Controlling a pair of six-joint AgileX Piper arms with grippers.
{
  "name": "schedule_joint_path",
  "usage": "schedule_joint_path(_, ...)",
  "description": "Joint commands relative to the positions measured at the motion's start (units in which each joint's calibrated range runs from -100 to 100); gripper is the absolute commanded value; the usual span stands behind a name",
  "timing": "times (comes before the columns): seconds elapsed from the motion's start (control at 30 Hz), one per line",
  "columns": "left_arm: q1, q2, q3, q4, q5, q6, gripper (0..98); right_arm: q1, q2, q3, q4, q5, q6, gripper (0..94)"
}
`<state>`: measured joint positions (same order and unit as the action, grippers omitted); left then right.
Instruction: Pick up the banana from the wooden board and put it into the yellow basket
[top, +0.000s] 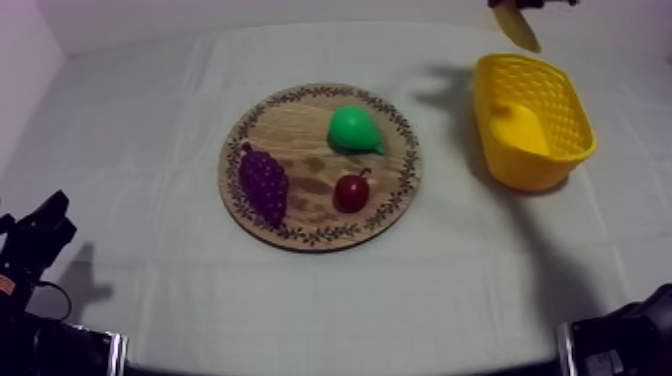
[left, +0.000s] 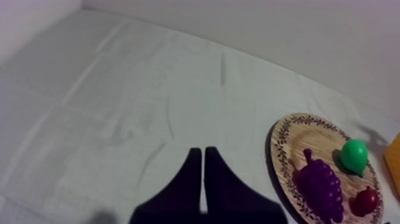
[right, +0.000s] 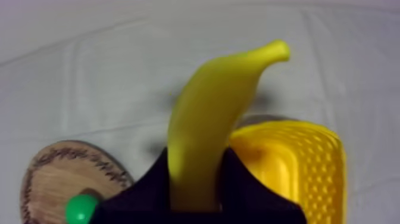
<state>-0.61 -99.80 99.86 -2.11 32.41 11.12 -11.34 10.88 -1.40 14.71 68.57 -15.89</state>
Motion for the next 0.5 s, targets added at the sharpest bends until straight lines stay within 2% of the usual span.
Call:
schedule_joint_path(0.0, 0.0, 0.0, 0.0, -0.02, 0.0, 0.0, 0.1, 1.3, -0.3, 3.8, 0.6, -0.6, -0.7, 1.7)
schedule_joint_path(0.33, 0.0, 0.0, 0.0, -0.02, 0.0, 0.0, 0.1, 0.0, -0.8, 17.0, 4.8, -2.4, -5.9, 2.0)
schedule_joint_path(0.47, 0.0, 0.0, 0.0, -0.02, 0.0, 0.0, 0.1, 0.0, -0.2, 19.8, 5.5, -3.5, -7.1, 2.1)
